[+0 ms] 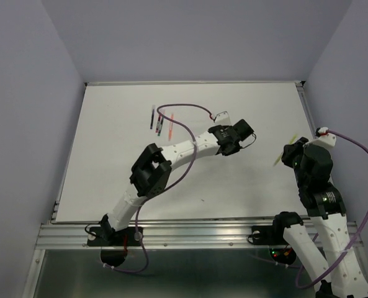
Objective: Insert the pens into the pen caps
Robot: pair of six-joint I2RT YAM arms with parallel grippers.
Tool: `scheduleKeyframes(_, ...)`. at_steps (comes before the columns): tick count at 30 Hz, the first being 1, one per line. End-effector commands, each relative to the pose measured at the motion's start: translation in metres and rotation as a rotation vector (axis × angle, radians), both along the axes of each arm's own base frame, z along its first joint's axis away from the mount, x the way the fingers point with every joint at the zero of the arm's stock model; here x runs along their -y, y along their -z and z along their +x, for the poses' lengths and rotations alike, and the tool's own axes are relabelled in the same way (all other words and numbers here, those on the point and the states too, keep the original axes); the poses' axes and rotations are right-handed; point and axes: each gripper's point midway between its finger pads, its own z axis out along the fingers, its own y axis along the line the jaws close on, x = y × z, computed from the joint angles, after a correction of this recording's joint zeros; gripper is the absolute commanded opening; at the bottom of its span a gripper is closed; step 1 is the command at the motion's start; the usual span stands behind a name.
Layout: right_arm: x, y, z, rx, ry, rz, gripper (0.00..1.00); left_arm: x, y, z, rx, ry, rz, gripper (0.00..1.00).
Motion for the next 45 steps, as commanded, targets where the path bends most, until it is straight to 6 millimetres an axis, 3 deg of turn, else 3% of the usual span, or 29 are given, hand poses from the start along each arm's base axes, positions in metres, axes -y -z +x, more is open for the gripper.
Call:
scheduleKeyframes(1, -0.040, -0.025, 0.011, 0.125, -0.252, -0.021, 0.15, -0.020, -0.158, 0.037, 0.344, 0.044, -0.181, 0.00)
scheduleKeyframes(3, -0.058, -0.029, 0.011, 0.146, -0.358, -0.011, 0.14, -0.038, -0.172, 0.046, 0.391, 0.035, -0.176, 0.00)
scheduleKeyframes(4, -0.062, -0.035, 0.013, 0.176, -0.394, -0.035, 0.14, -0.057, -0.197, 0.054, 0.428, 0.006, -0.198, 0.00)
scheduleKeyframes(5, -0.078, -0.035, 0.012, 0.183, -0.484, -0.025, 0.13, -0.066, -0.202, 0.059, 0.463, 0.029, -0.180, 0.00)
scheduleKeyframes(6, -0.086, -0.042, 0.014, 0.218, -0.540, -0.040, 0.13, -0.077, -0.224, 0.059, 0.504, 0.027, -0.197, 0.00)
scheduleKeyframes(7, -0.096, -0.045, 0.013, 0.235, -0.604, -0.044, 0.12, -0.088, -0.234, 0.066, 0.534, 0.023, -0.195, 0.00)
scheduleKeyframes(8, -0.123, -0.044, 0.005, 0.239, -0.772, -0.020, 0.12, -0.090, -0.244, 0.068, 0.579, 0.081, -0.194, 0.00)
scheduleKeyframes(11, -0.169, -0.052, -0.015, 0.308, -1.110, 0.014, 0.11, -0.101, -0.287, 0.065, 0.705, 0.185, -0.211, 0.00)
scheduleKeyframes(14, -0.189, -0.070, -0.026, 0.400, -1.280, 0.032, 0.10, -0.101, -0.317, 0.053, 0.792, 0.282, -0.213, 0.00)
scheduleKeyframes(18, -0.203, -0.064, -0.025, 0.357, -1.405, 0.111, 0.07, -0.096, -0.334, 0.034, 0.874, 0.426, -0.247, 0.00)
scheduleKeyframes(26, -0.208, -0.051, -0.007, 0.257, -1.421, 0.189, 0.04, -0.077, -0.344, 0.012, 0.914, 0.603, -0.344, 0.00)
scheduleKeyframes(37, -0.204, -0.054, 0.015, 0.237, -1.322, 0.200, 0.04, -0.052, -0.311, -0.011, 0.861, 0.834, -0.376, 0.00)
scheduleKeyframes(45, -0.201, -0.063, 0.041, 0.229, -1.237, 0.212, 0.03, -0.055, -0.303, -0.013, 0.860, 0.834, -0.378, 0.00)
